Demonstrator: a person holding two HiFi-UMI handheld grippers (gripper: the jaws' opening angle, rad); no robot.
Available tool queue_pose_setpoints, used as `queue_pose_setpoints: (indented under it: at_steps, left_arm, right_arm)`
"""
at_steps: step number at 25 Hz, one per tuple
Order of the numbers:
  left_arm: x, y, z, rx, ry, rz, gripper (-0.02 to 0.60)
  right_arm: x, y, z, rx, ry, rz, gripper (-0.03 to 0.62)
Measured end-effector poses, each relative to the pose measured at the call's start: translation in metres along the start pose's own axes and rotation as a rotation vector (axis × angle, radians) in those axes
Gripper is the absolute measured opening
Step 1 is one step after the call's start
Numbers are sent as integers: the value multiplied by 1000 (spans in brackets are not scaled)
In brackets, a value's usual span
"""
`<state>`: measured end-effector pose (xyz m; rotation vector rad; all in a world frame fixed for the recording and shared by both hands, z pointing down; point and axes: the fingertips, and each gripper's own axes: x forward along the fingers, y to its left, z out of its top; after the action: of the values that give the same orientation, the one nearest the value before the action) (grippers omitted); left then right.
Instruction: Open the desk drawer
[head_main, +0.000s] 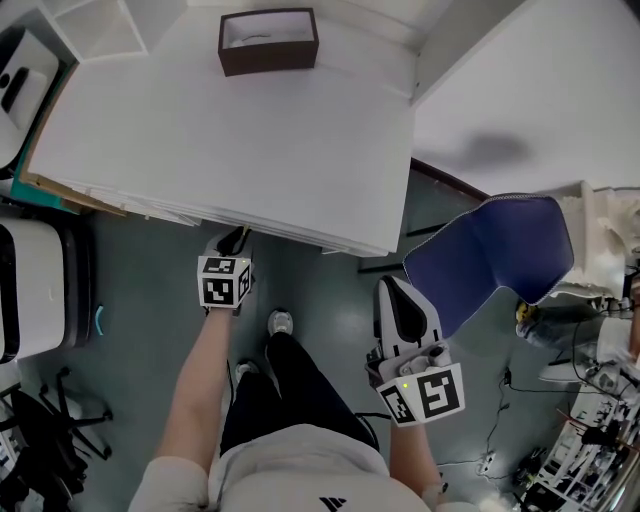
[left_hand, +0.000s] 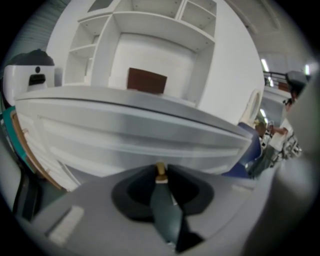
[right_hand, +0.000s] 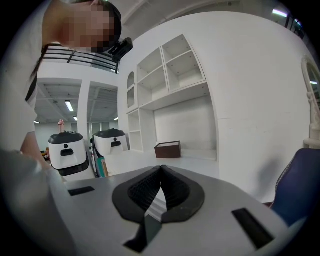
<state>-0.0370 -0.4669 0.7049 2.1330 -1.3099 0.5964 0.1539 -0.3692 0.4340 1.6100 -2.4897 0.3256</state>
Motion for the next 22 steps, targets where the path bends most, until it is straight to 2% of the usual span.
queue_pose_setpoints:
  at_steps: [3, 22]
  left_arm:
    - [-5, 1, -4, -30, 11, 8, 74]
    - [-66, -13, -60, -9, 62, 13, 74]
  right_arm:
    - [1, 6, 4, -4, -10, 11, -12]
    - [-41, 41, 6, -2, -45, 23, -12]
